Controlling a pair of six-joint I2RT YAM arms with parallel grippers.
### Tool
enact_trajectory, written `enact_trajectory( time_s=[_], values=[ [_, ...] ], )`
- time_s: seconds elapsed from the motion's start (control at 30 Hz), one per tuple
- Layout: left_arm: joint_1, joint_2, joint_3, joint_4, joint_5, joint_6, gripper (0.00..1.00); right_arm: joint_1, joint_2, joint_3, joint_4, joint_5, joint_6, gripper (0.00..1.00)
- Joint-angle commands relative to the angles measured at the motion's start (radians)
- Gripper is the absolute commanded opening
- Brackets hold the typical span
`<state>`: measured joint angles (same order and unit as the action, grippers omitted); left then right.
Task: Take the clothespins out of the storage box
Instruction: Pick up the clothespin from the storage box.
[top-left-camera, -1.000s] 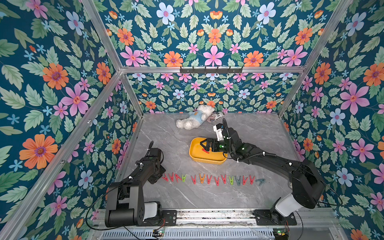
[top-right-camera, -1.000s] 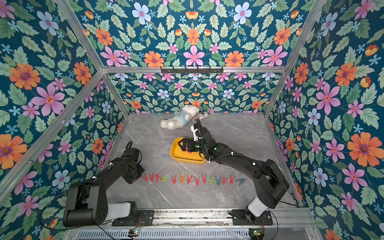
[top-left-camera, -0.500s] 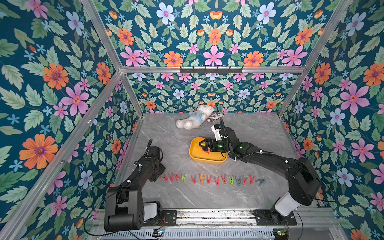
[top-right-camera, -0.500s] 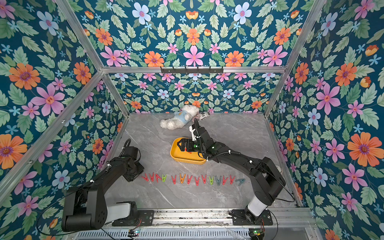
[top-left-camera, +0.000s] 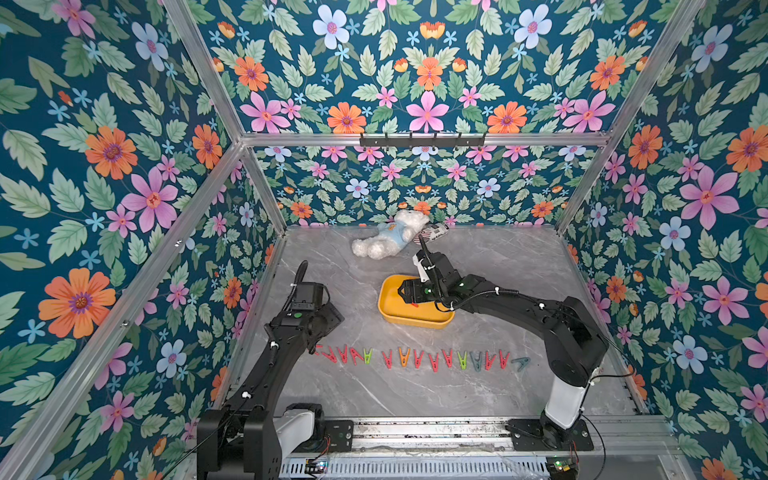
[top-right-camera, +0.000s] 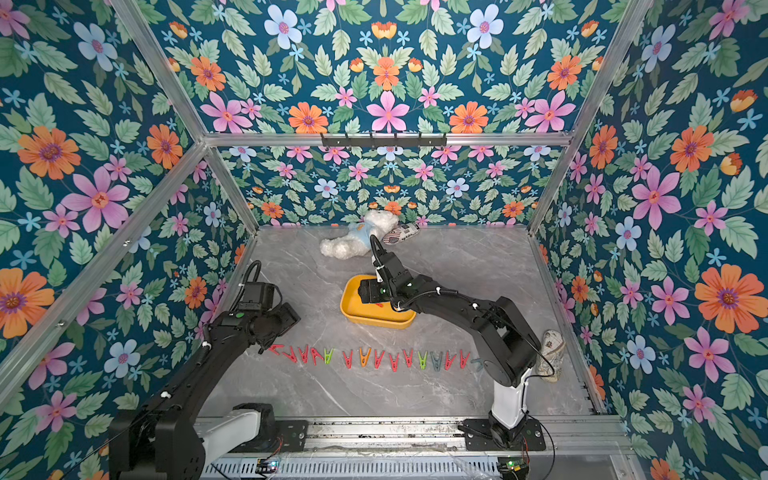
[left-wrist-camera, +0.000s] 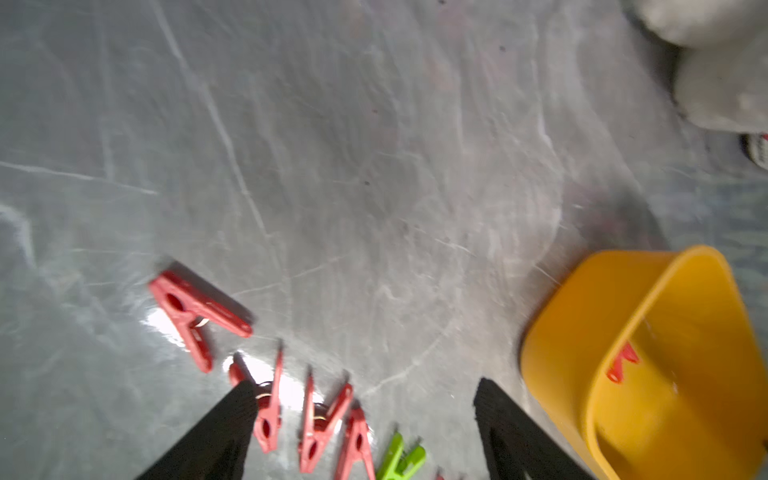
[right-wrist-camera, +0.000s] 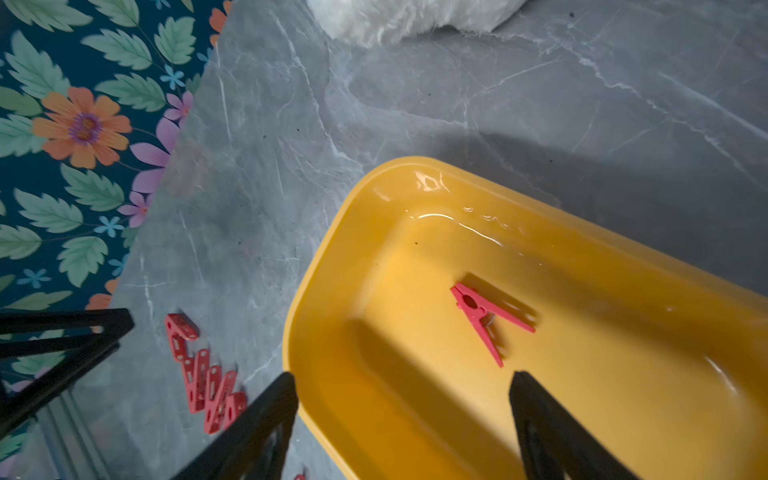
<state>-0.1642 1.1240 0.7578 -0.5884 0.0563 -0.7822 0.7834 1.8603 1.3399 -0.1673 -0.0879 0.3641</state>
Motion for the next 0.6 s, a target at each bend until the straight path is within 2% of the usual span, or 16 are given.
enact_trajectory(
  time_s=[0.0, 0.07, 0.1, 0.13, 0.2, 0.33, 0.47, 0.57],
  values=[
    [-0.065, 0.009, 0.019, 0.063, 0.014, 0.004, 0.9, -0.002, 0.023, 0.012, -0.027, 0.059, -0.063, 0.67],
    [-0.104, 0.018, 0.03, 0.09, 0.024, 0.003, 0.91, -0.008, 0.038, 0.017, -0.032, 0.071, -0.087, 0.59],
    [-0.123, 0.022, 0.032, 0.108, 0.033, 0.004, 0.93, -0.014, 0.047, 0.02, -0.042, 0.085, -0.103, 0.47],
    [-0.138, 0.023, 0.035, 0.122, 0.038, 0.008, 0.96, -0.02, 0.055, 0.023, -0.046, 0.09, -0.11, 0.42],
    [-0.162, 0.026, 0.039, 0.148, 0.051, 0.011, 0.99, -0.035, 0.075, 0.037, -0.063, 0.088, -0.129, 0.41],
    [-0.182, 0.032, 0.048, 0.18, 0.069, 0.031, 1.0, -0.052, 0.122, 0.073, -0.101, 0.083, -0.16, 0.42],
    [-0.185, 0.046, 0.053, 0.191, 0.075, 0.037, 1.0, -0.057, 0.18, 0.129, -0.154, 0.075, -0.2, 0.36],
    [-0.184, 0.052, 0.049, 0.2, 0.079, 0.035, 1.0, -0.062, 0.205, 0.15, -0.166, 0.085, -0.215, 0.36]
  ],
)
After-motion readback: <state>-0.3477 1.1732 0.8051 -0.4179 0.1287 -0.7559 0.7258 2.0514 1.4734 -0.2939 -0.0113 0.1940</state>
